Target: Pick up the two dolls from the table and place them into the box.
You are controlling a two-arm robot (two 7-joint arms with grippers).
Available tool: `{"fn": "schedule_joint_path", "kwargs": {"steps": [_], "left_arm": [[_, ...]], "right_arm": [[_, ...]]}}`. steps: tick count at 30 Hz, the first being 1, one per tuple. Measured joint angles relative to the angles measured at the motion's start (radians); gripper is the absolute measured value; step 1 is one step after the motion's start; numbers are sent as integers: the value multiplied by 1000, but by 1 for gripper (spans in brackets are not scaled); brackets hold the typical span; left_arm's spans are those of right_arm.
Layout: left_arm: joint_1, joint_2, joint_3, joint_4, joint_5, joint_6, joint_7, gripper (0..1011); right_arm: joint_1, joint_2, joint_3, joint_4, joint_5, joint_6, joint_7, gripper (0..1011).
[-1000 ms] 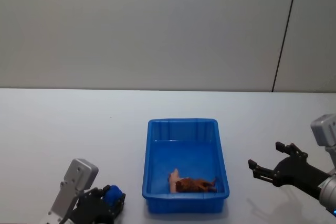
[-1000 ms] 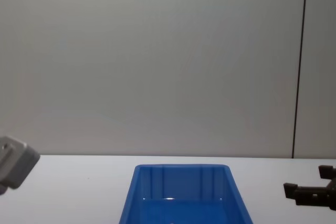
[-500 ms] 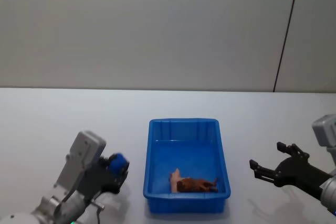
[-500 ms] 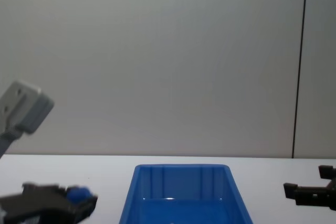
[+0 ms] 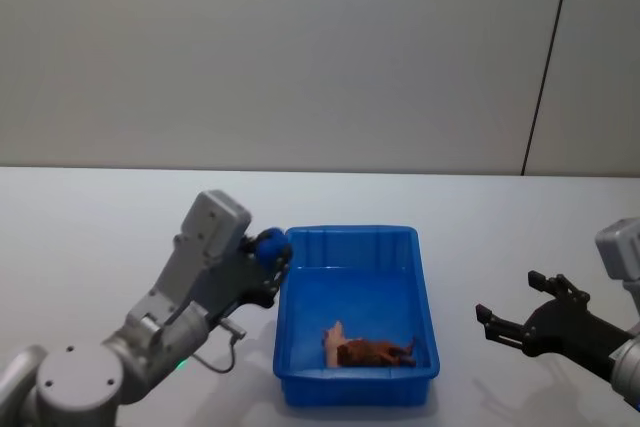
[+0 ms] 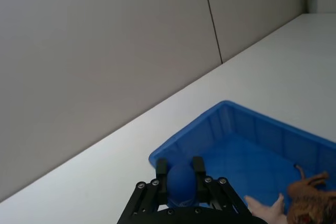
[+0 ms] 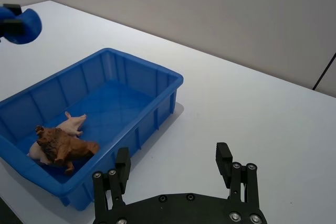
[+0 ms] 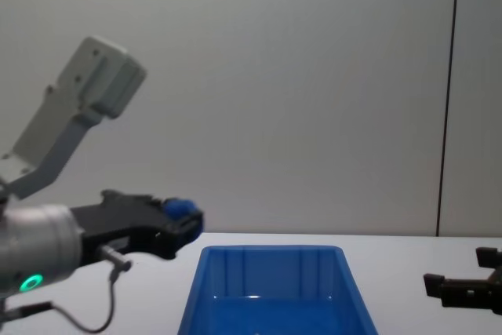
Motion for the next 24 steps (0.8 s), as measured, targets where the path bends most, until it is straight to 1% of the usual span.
{"fn": "schedule_joint_path", "kwargs": {"steps": [1,2,3,5,6,7,10,11,13,14,15,17,19,24], "left_arm": [[-13,-12,4,7,6,-6,-9,294],[-13,-12,4,7,6,-6,-9,336],[-18,-17,6,12,10,-9,-14,336],[-34,-31,12,24,18,-18,-28,413],[-42,-39,15,30,22,-22,-36,413],[-46,-43,16,32,24,-25,-40,484],[-58,-55,21,41,31,-35,-49,545],[-60,-57,22,42,32,-37,-51,610],[-63,-61,23,43,35,-45,-54,669],[-64,-61,23,43,36,-47,-54,731],[-64,-61,24,41,37,-50,-55,731],[-62,-60,24,35,37,-54,-55,808],[-59,-57,23,29,37,-58,-52,863],[-32,-35,16,-9,35,-71,-32,992]], "right_arm": [[0,0,0,0,0,0,0,1001],[0,0,0,0,0,0,0,1001],[0,0,0,0,0,0,0,1001],[0,0,0,0,0,0,0,1001],[0,0,0,0,0,0,0,1001],[0,0,0,0,0,0,0,1001],[0,0,0,0,0,0,0,1001],[0,0,0,0,0,0,0,1001],[0,0,0,0,0,0,0,1001],[0,0,0,0,0,0,0,1001],[0,0,0,0,0,0,0,1001],[0,0,0,0,0,0,0,1001],[0,0,0,0,0,0,0,1001],[0,0,0,0,0,0,0,1001]]}}
